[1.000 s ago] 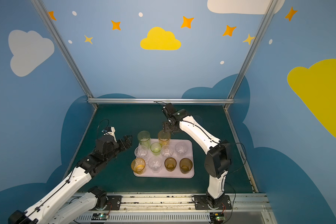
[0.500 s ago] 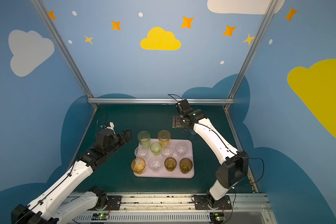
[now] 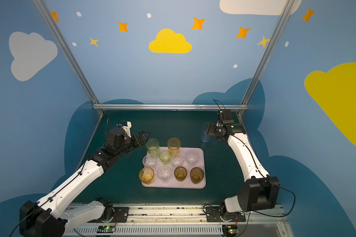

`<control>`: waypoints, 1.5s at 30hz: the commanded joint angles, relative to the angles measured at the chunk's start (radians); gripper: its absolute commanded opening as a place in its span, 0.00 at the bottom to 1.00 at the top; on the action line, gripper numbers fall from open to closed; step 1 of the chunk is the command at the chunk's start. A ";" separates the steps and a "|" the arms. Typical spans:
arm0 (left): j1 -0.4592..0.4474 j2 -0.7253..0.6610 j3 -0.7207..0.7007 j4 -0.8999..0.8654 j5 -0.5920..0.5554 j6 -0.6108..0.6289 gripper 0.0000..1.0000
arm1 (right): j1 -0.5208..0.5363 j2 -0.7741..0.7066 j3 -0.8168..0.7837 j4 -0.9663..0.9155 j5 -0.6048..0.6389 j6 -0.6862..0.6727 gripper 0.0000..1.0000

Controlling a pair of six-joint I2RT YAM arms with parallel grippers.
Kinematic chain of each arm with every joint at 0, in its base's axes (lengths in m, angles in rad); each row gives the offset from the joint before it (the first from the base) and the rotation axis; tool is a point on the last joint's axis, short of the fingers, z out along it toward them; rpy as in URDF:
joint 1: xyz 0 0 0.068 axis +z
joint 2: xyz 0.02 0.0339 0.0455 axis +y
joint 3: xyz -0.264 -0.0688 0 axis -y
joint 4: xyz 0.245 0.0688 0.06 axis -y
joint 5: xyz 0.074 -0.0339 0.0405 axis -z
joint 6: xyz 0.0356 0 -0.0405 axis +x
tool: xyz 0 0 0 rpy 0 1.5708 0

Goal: Place the glasses into the tray
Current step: Pick up the glass from the top-right of the table.

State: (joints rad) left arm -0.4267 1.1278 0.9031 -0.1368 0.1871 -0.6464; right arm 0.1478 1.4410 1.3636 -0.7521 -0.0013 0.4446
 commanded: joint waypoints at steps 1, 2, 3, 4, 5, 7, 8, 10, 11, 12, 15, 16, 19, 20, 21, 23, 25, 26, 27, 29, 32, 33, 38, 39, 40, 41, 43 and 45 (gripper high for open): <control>-0.038 0.033 0.052 0.035 0.093 0.039 1.00 | -0.060 0.023 -0.010 0.039 -0.114 0.030 0.88; -0.051 0.044 0.061 0.037 0.106 0.048 1.00 | -0.075 0.035 -0.013 0.052 -0.131 0.035 0.87; -0.063 0.052 0.067 0.039 0.111 0.054 1.00 | -0.087 0.045 -0.016 0.065 -0.146 0.041 0.86; -0.073 0.058 0.071 0.041 0.113 0.058 1.00 | -0.097 0.055 -0.020 0.080 -0.159 0.046 0.85; -0.084 0.063 0.072 0.046 0.116 0.061 1.00 | -0.105 0.067 -0.022 0.092 -0.169 0.056 0.84; -0.098 0.074 0.078 0.046 0.122 0.065 1.00 | -0.113 0.095 -0.019 0.114 -0.195 0.066 0.81; -0.104 0.078 0.081 0.044 0.126 0.066 1.00 | -0.115 0.108 -0.014 0.122 -0.207 0.066 0.79; -0.116 0.084 0.083 0.042 0.129 0.068 1.00 | -0.115 0.133 -0.001 0.131 -0.207 0.072 0.76; -0.121 0.085 0.081 0.043 0.128 0.067 1.00 | -0.116 0.146 0.004 0.139 -0.197 0.072 0.73; -0.125 0.087 0.079 0.045 0.127 0.066 1.00 | -0.117 0.157 0.010 0.142 -0.181 0.075 0.69; -0.134 0.089 0.074 0.041 0.119 0.061 1.00 | -0.116 0.191 0.040 0.126 -0.111 0.073 0.57; -0.136 0.091 0.074 0.039 0.117 0.058 1.00 | -0.115 0.201 0.055 0.111 -0.065 0.074 0.57; -0.138 0.091 0.071 0.037 0.112 0.045 1.00 | -0.118 0.226 0.076 0.106 -0.018 0.069 0.51; -0.139 0.097 0.072 0.037 0.112 0.041 1.00 | -0.117 0.234 0.083 0.108 -0.017 0.069 0.49; -0.140 0.100 0.072 0.036 0.112 0.036 1.00 | -0.119 0.242 0.090 0.109 -0.020 0.071 0.47; -0.139 0.110 0.076 0.034 0.120 0.029 1.00 | -0.119 0.259 0.102 0.120 -0.035 0.073 0.41; -0.140 0.118 0.077 0.042 0.144 0.032 1.00 | -0.119 0.277 0.113 0.128 -0.051 0.075 0.38; -0.141 0.121 0.077 0.043 0.147 0.032 1.00 | -0.120 0.289 0.122 0.126 -0.054 0.074 0.37; -0.141 0.118 0.076 0.043 0.144 0.031 1.00 | -0.119 0.299 0.131 0.122 -0.051 0.074 0.36; -0.141 0.112 0.075 0.035 0.133 0.037 1.00 | -0.119 0.317 0.146 0.116 -0.053 0.074 0.31; -0.141 0.099 0.076 0.013 0.105 0.050 1.00 | -0.119 0.336 0.156 0.118 -0.067 0.074 0.26; -0.141 0.094 0.076 0.006 0.099 0.055 1.00 | -0.119 0.340 0.159 0.118 -0.074 0.074 0.25; -0.141 0.081 0.076 -0.019 0.068 0.074 1.00 | -0.118 0.358 0.167 0.118 -0.086 0.077 0.21; -0.141 0.078 0.076 -0.020 0.066 0.074 1.00 | -0.118 0.359 0.166 0.117 -0.086 0.076 0.21; -0.141 0.079 0.074 -0.021 0.063 0.074 1.00 | -0.117 0.360 0.165 0.117 -0.086 0.076 0.21; -0.141 0.078 0.073 -0.020 0.063 0.074 1.00 | -0.117 0.361 0.165 0.117 -0.085 0.074 0.21; -0.141 0.078 0.071 -0.023 0.060 0.073 1.00 | -0.118 0.366 0.166 0.117 -0.083 0.073 0.21; -0.141 0.080 0.071 -0.025 0.061 0.071 1.00 | -0.117 0.369 0.170 0.112 -0.090 0.071 0.21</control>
State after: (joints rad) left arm -0.5640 1.2263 0.9657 -0.1421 0.2626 -0.5907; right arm 0.0315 1.7912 1.5078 -0.6239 -0.0834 0.5179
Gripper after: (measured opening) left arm 0.996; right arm 0.207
